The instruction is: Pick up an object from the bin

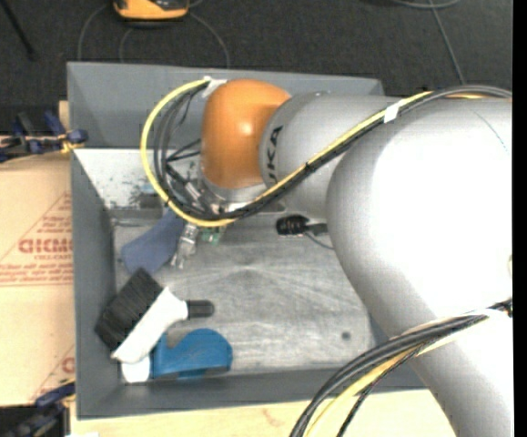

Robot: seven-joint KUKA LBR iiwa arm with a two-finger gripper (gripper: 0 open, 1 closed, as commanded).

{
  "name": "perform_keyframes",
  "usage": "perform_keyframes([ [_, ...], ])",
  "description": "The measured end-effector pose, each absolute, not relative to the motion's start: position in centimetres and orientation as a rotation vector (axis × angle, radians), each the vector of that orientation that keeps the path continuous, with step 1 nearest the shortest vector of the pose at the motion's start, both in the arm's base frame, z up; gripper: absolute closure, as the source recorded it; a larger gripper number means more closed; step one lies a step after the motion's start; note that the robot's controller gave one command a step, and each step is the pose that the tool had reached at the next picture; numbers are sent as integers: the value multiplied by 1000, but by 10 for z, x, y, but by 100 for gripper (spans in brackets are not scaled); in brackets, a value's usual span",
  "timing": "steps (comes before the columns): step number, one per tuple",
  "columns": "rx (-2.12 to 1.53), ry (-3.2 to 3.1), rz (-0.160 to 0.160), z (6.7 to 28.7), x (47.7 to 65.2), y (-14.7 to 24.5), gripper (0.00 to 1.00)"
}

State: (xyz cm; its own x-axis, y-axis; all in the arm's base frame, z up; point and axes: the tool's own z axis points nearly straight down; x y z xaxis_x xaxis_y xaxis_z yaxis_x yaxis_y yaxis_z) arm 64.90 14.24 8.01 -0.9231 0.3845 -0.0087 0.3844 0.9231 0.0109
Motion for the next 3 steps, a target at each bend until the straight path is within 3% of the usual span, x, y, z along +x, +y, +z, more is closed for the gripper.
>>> perform_keyframes([
  [1, 614, 3071, 13, 83, 648, 142, 100],
  [3, 615, 3076, 3, 116, 647, 140, 100],
])
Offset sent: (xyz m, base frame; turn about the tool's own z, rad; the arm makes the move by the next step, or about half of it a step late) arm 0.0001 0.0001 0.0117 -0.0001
